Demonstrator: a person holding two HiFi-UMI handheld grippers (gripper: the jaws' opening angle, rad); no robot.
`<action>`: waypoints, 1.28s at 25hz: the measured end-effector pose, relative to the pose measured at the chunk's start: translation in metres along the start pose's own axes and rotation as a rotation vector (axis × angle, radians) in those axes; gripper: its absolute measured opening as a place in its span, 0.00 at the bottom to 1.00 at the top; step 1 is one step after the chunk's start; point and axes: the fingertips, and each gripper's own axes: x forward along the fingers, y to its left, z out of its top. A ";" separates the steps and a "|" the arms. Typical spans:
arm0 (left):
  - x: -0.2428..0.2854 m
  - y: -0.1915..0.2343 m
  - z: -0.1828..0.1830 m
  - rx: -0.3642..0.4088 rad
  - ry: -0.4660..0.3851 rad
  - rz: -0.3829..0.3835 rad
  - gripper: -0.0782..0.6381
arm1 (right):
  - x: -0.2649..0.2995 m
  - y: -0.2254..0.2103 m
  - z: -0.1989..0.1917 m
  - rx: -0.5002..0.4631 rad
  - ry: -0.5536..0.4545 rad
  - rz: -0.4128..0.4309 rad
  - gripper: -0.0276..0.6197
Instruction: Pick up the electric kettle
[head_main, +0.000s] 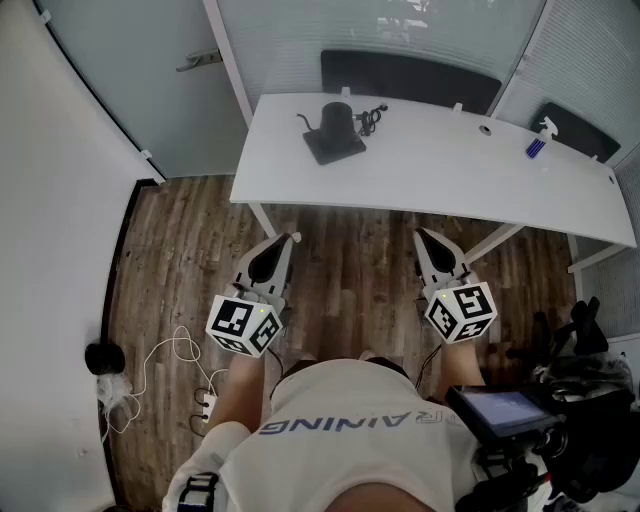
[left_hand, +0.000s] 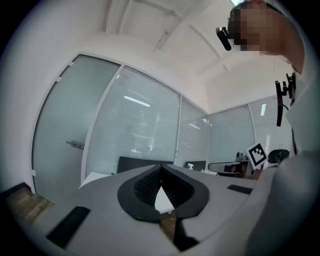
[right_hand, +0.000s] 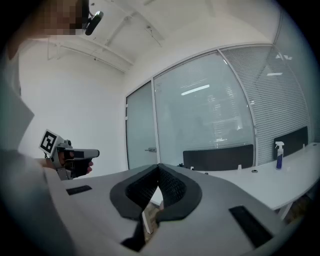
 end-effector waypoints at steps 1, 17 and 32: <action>0.000 0.000 0.001 0.002 -0.002 -0.001 0.13 | 0.000 0.001 0.000 -0.003 0.001 0.001 0.06; -0.003 -0.018 -0.009 -0.012 0.022 -0.018 0.13 | -0.014 0.002 0.001 -0.004 -0.013 0.009 0.06; 0.031 -0.058 -0.023 0.006 0.045 0.029 0.13 | -0.021 -0.032 -0.012 -0.021 0.000 0.153 0.06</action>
